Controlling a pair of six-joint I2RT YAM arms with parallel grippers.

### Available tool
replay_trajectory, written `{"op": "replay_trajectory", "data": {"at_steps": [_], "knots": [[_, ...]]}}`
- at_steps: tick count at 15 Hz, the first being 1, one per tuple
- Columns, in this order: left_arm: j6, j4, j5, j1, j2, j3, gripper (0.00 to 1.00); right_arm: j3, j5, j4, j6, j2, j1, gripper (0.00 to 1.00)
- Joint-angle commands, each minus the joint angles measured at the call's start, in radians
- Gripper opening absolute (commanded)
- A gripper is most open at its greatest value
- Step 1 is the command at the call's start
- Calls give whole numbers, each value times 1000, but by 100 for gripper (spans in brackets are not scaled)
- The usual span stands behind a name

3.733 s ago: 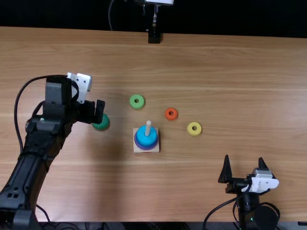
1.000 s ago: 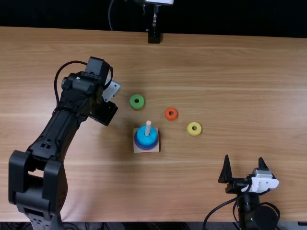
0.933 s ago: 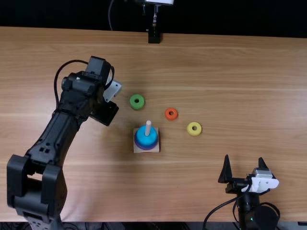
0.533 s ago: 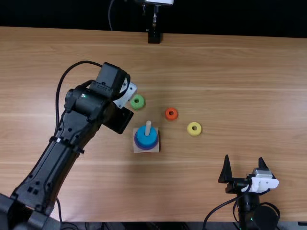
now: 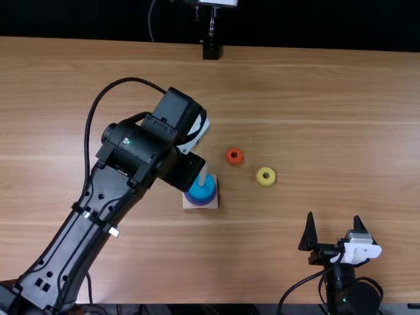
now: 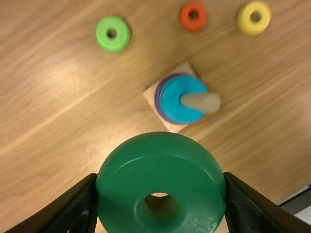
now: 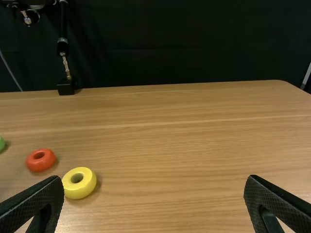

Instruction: Build the Hanoi tower: stack the rings onto the peg from bottom to top in this color order: purple, dark blue, light blue, dark green, light green, yellow, orange.

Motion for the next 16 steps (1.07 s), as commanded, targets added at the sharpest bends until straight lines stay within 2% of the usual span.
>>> {"op": "replay_trajectory", "data": {"at_steps": [1,5,8,11,16], "knots": [[-42,-1,-9,-19,58,51,0,-13,0,-3,4,-12,-9,100],[-53,-1,-7,-43,136,134,0,-13,0,-3,4,-12,-9,100],[-57,-10,-5,-48,152,137,0,-13,0,-3,4,-12,-9,100],[-88,-8,-5,-62,152,132,0,-13,0,-3,4,-12,-9,100],[-90,-7,-2,-89,176,127,0,-13,0,-3,4,-12,-9,100]]}}
